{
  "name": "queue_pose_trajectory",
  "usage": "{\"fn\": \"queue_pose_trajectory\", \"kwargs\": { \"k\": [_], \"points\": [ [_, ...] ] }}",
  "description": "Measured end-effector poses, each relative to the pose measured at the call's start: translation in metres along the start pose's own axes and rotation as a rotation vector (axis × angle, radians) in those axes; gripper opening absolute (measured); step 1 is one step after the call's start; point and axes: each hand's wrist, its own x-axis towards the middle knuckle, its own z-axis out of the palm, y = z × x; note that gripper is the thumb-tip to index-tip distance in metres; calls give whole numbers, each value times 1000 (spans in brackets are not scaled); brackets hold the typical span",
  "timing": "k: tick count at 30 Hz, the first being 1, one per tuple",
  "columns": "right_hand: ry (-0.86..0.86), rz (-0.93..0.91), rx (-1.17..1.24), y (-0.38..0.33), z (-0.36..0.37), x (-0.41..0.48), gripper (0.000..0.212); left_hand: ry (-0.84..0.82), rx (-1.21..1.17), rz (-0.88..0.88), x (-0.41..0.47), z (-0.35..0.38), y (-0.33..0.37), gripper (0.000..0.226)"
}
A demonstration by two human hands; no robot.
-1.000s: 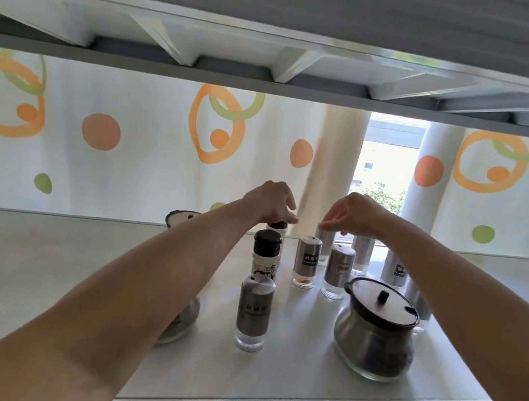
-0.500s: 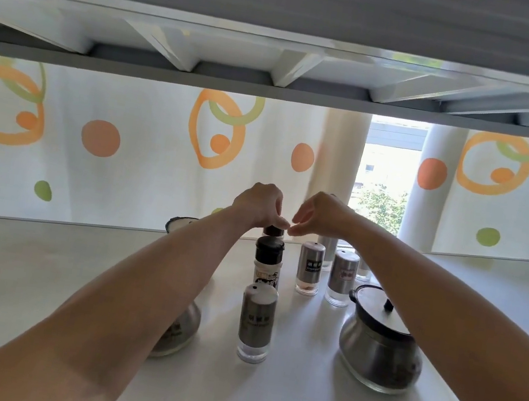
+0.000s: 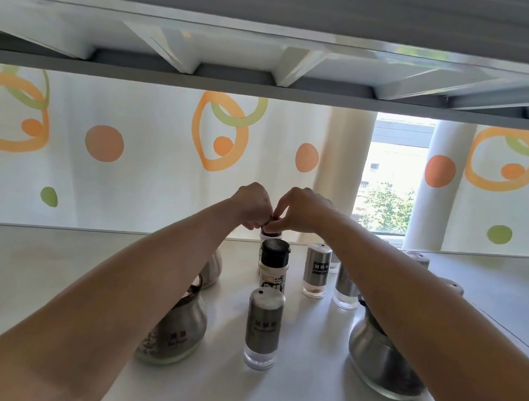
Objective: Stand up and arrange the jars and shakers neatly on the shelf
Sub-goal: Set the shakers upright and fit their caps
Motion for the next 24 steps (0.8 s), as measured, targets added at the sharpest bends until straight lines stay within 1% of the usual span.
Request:
{"fn": "queue_pose_trajectory", "kwargs": {
  "k": [4,8,12,15,17,21,24],
  "points": [
    [20,-10,-57,3,1,5,32,-25,-25,3,2,-1,-3,33],
    [-51,-14,5,15,-2,9,22,-69,-56,19,3,1,-5,35],
    [-130,-31,63,22,-5,9,23,-93,-130,54,5,7,-8,43],
    [-113,-31,86,21,-3,8,32,-73,-125,86,5,11,-9,36],
    [-85,-29,91,20,-1,8,33,-66,-120,95,6,11,-11,31],
    [-66,-28,100,19,-1,8,25,-71,-119,107,5,8,-14,23],
    [-68,-32,92,19,-1,7,23,-77,-127,104,3,7,-15,22]
  ]
}}
